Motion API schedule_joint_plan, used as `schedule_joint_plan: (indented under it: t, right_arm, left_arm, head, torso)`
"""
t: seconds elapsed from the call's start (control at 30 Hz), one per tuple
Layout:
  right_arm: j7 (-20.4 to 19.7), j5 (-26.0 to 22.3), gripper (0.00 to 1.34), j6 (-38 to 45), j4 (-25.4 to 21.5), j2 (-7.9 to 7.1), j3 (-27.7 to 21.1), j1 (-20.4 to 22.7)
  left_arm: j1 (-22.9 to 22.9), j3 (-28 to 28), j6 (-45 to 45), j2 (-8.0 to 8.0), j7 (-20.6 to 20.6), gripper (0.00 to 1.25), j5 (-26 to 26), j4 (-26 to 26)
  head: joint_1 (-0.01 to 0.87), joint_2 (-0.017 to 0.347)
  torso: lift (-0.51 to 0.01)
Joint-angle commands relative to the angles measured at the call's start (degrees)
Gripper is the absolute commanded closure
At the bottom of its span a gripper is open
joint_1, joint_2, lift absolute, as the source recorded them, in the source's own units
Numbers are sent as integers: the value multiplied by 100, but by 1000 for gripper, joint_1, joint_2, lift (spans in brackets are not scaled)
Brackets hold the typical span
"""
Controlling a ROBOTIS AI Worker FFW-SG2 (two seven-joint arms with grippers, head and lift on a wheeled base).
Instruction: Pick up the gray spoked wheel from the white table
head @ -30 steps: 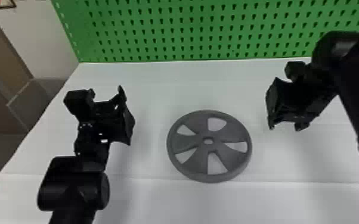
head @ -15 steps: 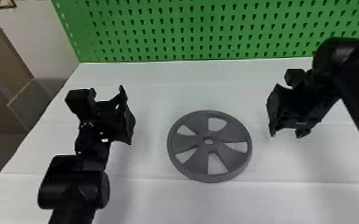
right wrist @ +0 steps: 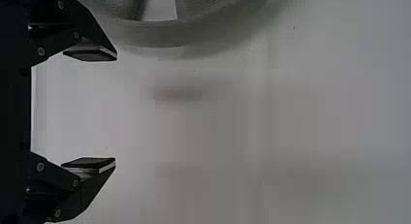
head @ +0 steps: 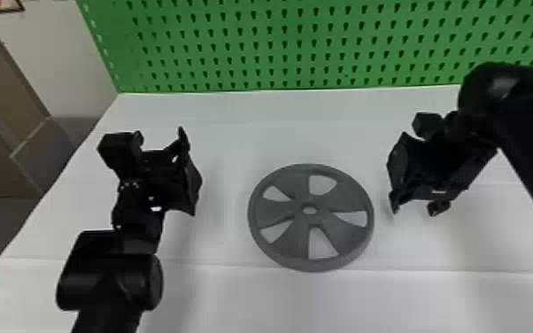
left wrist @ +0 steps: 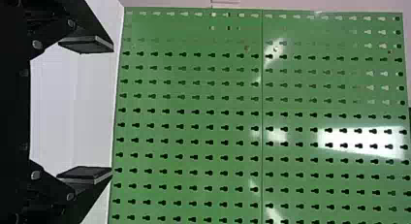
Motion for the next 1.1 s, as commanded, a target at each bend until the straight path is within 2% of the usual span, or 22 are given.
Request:
schedule_joint_plan:
  t: [0.0, 0.23, 0.47, 0.53, 0.57, 0.63, 0.73, 0.8, 0.87, 1.07]
  right_arm:
    - [0, -147, 486, 8, 80, 42, 95, -32]
    - [-26, -77, 486, 8, 89, 112, 298, -147]
    - [-316, -253, 486, -70, 212, 183, 552, -278]
    - [-782, -692, 486, -123, 230, 192, 561, -287]
    - [-1485, -1263, 486, -176, 230, 200, 596, -287]
    - [-2197, -1923, 486, -281, 239, 218, 719, -305]
    - [-2654, -2626, 486, -492, 432, 244, 737, -314]
    - [-3287, -3311, 486, -659, 520, 262, 755, -314]
    - [-3770, -3777, 486, -791, 555, 288, 860, -331]
    - [-3902, -4137, 486, -1055, 704, 323, 1036, -357]
  left_arm:
    - [-9, -20, 0, 1, 1, 360, 15, 22]
    - [-35, -56, 0, 10, 1, 360, 15, 57]
    - [-53, -108, 0, 10, 1, 360, 15, 92]
    - [-53, -117, 0, 19, 1, 360, 15, 101]
    - [-53, -117, 0, 19, 1, 360, 15, 101]
    - [-44, -108, 0, 27, 1, 360, 42, 101]
    - [-44, -117, 0, 36, 1, 360, 51, 101]
    - [-44, -135, 0, 54, 1, 360, 51, 101]
    - [-44, -143, 0, 71, 1, 360, 68, 101]
    - [-44, -152, 0, 80, 1, 360, 68, 101]
  head:
    - [779, 152]
    - [779, 152]
    - [779, 152]
    - [779, 152]
    - [779, 152]
    - [779, 152]
    - [779, 152]
    - [779, 152]
    - [779, 152]
    - [779, 152]
  torso:
    - [-63]
    - [-63]
    - [-63]
    - [-63]
    - [-63]
    - [-63]
    - [-63]
    - [-63]
    - [-63]
    - [-63]
